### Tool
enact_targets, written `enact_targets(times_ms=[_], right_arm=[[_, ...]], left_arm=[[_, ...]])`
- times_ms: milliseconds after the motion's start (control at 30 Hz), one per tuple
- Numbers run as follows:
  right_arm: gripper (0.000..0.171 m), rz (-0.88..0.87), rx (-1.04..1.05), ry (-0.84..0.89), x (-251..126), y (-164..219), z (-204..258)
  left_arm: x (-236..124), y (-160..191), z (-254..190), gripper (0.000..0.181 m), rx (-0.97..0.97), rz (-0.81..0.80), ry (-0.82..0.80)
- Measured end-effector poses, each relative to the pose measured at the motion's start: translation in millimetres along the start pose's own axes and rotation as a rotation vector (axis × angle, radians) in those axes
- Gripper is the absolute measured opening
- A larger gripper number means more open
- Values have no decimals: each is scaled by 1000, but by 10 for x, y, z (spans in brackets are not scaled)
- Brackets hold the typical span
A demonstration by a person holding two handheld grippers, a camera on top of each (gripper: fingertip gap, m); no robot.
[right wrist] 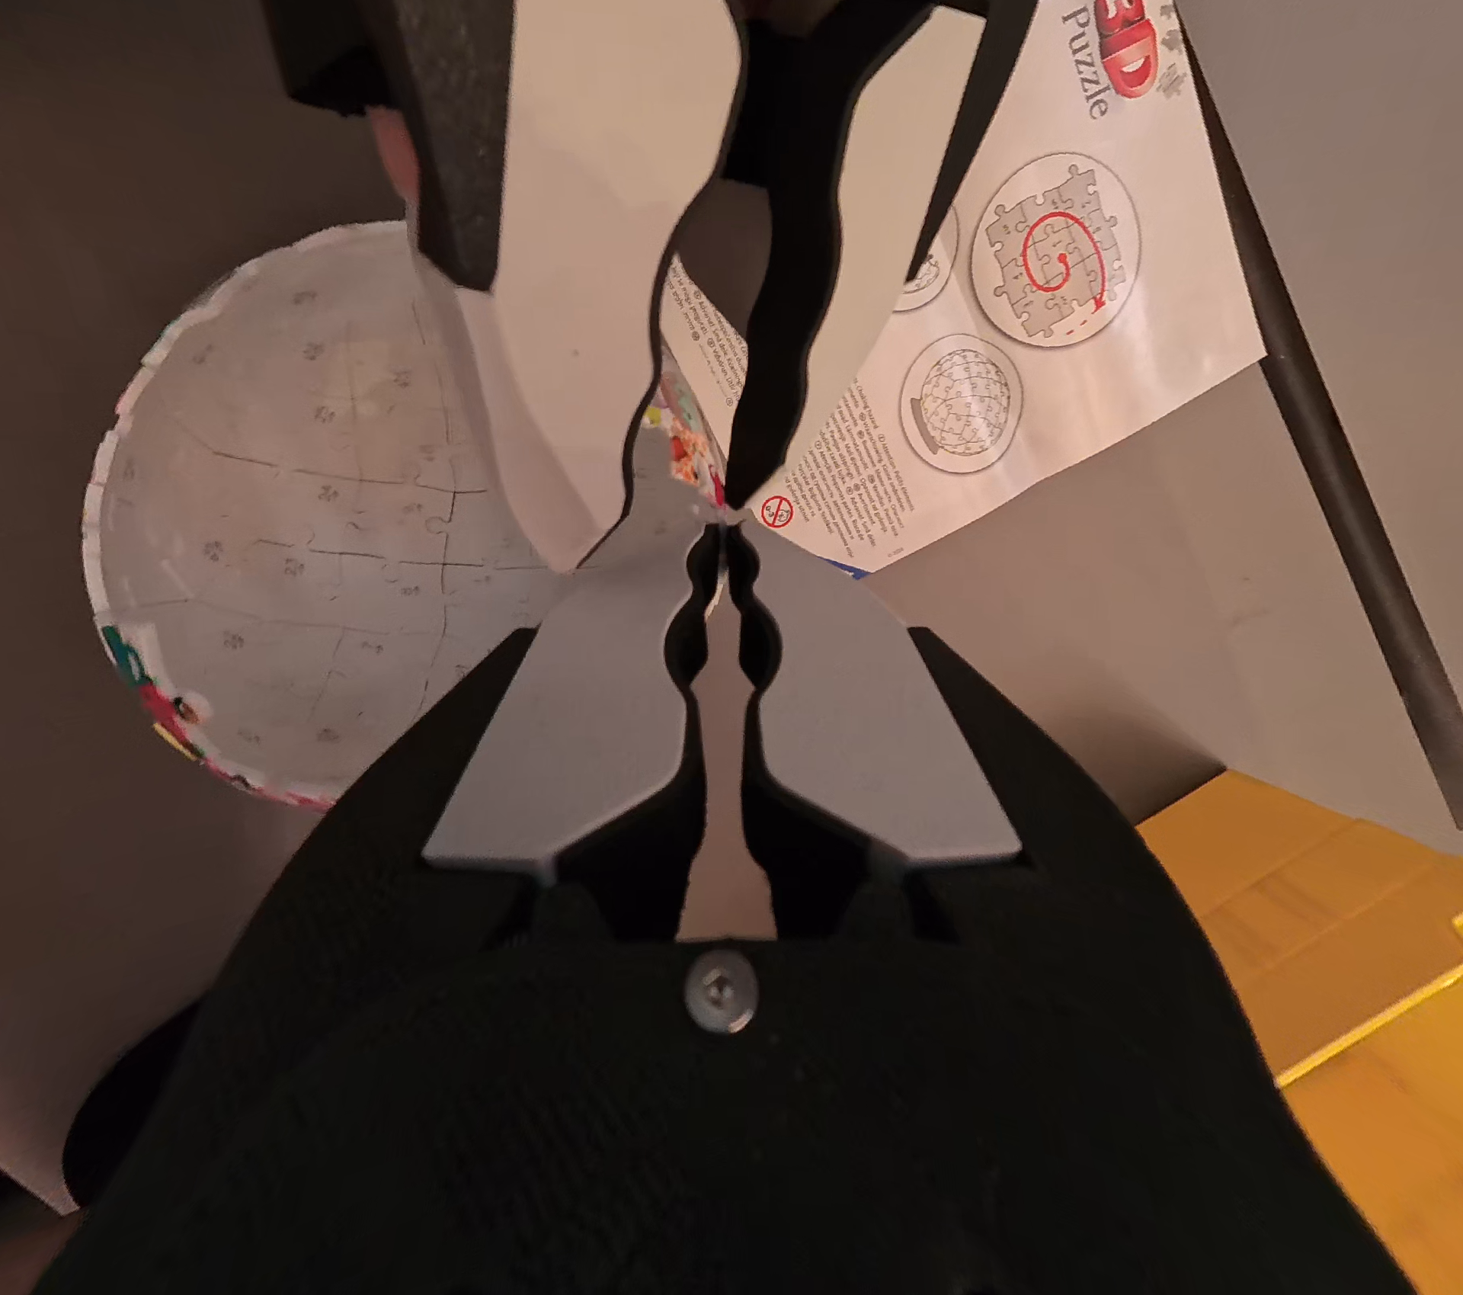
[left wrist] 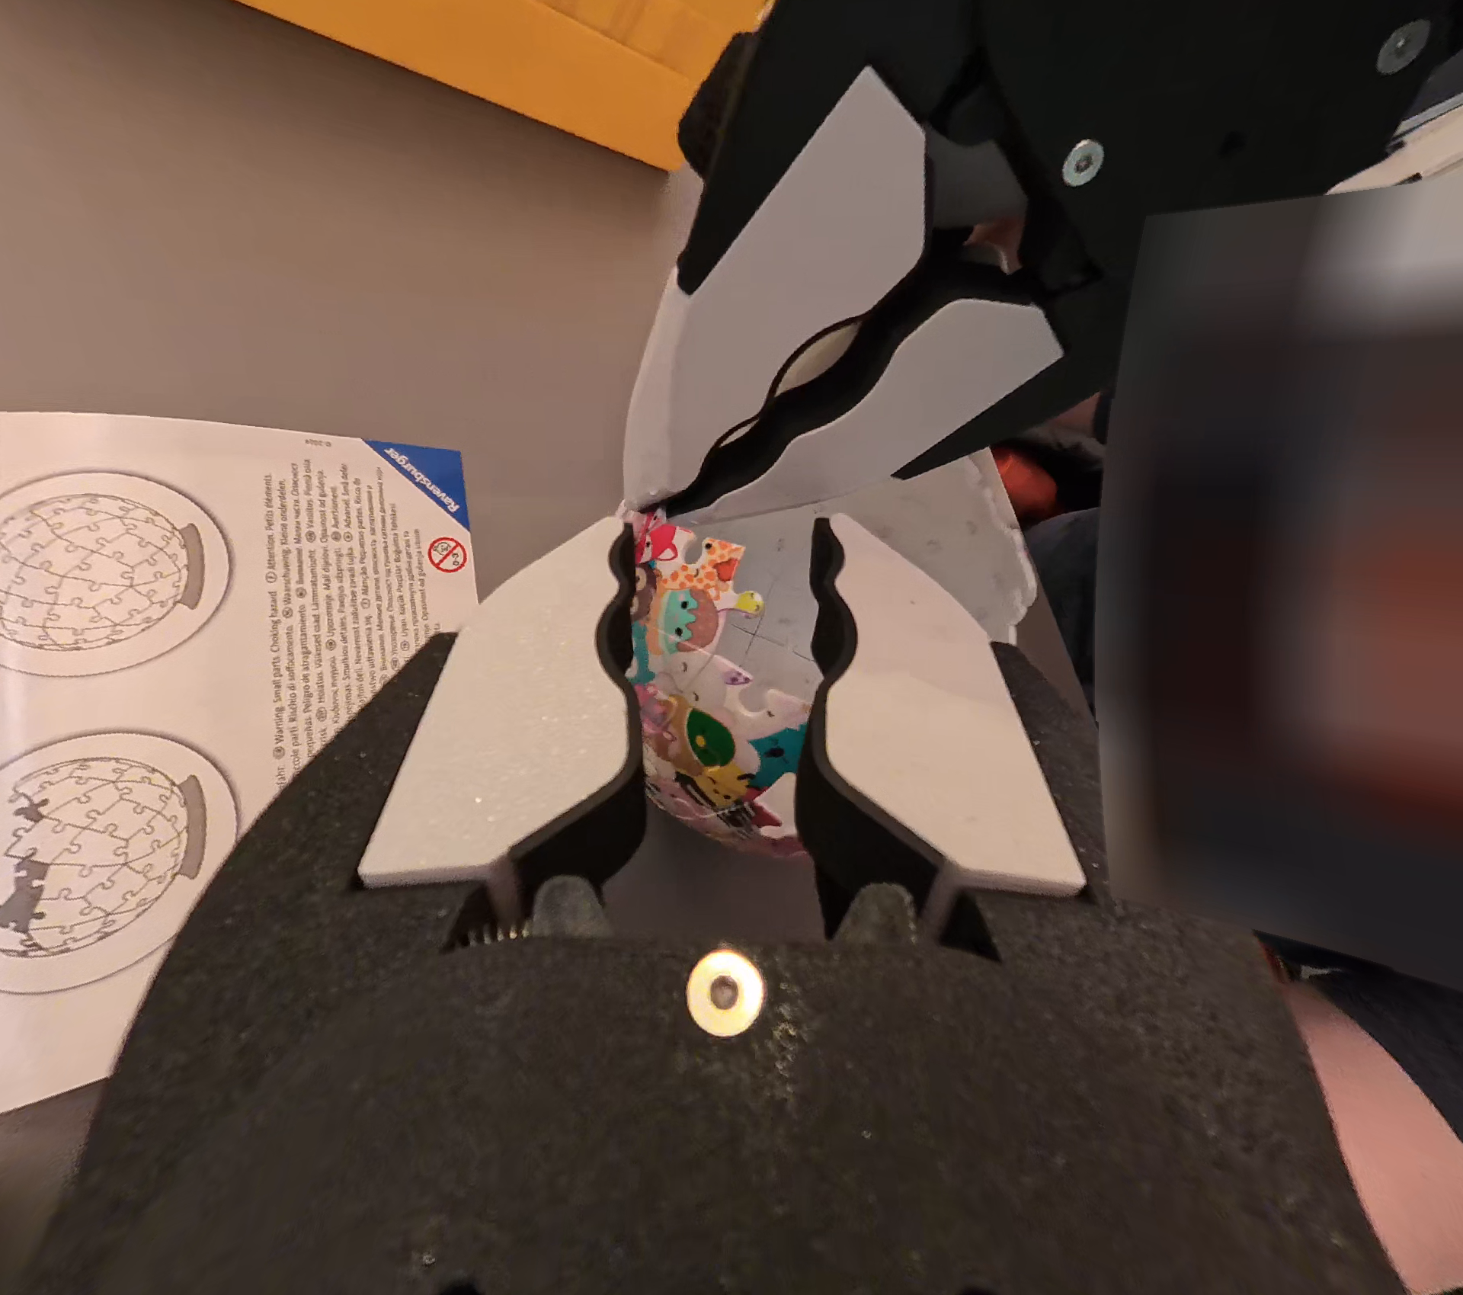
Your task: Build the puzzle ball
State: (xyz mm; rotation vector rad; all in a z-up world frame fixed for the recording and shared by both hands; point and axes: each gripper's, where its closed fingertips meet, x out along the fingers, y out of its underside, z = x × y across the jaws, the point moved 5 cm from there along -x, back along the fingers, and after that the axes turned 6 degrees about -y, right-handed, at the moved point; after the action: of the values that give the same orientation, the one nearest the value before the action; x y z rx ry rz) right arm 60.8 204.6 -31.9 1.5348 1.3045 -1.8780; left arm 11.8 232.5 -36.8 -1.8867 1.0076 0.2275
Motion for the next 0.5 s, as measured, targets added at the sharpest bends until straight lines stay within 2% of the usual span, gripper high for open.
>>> enact_targets(times_ms=[500], right_arm=[[3, -4, 42, 5, 0, 0, -30]], left_arm=[[39, 29, 19, 45, 42, 45, -62]])
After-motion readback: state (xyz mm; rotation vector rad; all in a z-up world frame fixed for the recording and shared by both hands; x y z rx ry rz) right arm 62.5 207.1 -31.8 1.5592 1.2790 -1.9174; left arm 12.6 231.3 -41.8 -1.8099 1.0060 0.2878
